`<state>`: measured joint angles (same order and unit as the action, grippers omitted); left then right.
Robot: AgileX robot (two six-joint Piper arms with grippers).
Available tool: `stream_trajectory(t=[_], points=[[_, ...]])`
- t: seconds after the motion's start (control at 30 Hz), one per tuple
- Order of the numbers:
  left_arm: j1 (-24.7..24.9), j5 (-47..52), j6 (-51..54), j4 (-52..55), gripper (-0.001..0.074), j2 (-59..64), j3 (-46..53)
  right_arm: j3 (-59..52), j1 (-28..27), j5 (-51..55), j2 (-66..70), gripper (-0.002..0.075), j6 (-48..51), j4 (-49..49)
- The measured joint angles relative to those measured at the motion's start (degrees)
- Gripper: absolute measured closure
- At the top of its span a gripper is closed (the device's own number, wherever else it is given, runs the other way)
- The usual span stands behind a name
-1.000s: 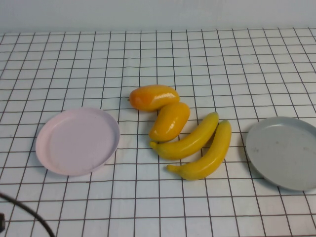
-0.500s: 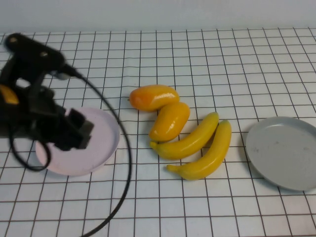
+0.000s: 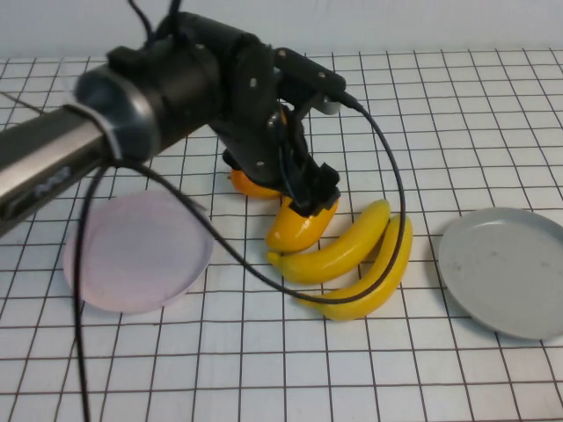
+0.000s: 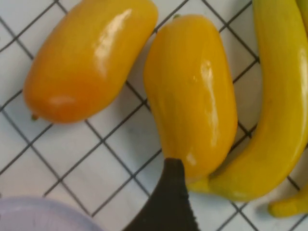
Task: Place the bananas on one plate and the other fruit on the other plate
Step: Put one type of fruit in the left plate
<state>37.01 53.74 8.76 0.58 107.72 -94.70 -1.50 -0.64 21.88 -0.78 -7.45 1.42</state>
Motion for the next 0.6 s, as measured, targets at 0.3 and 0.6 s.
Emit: stream_trajectory(t=[0.3, 0.6], points=[[0.4, 5.2, 0.1, 1.0, 0.0143, 15.7, -15.2, 0.0, 0.0, 0.0, 0.0, 0.0742, 0.0, 0.0], [-0.2, 5.3, 0.1, 2.1, 0.0143, 19.9, -16.7, 0.0, 0.0, 0.0, 0.0, 0.0742, 0.0, 0.0]])
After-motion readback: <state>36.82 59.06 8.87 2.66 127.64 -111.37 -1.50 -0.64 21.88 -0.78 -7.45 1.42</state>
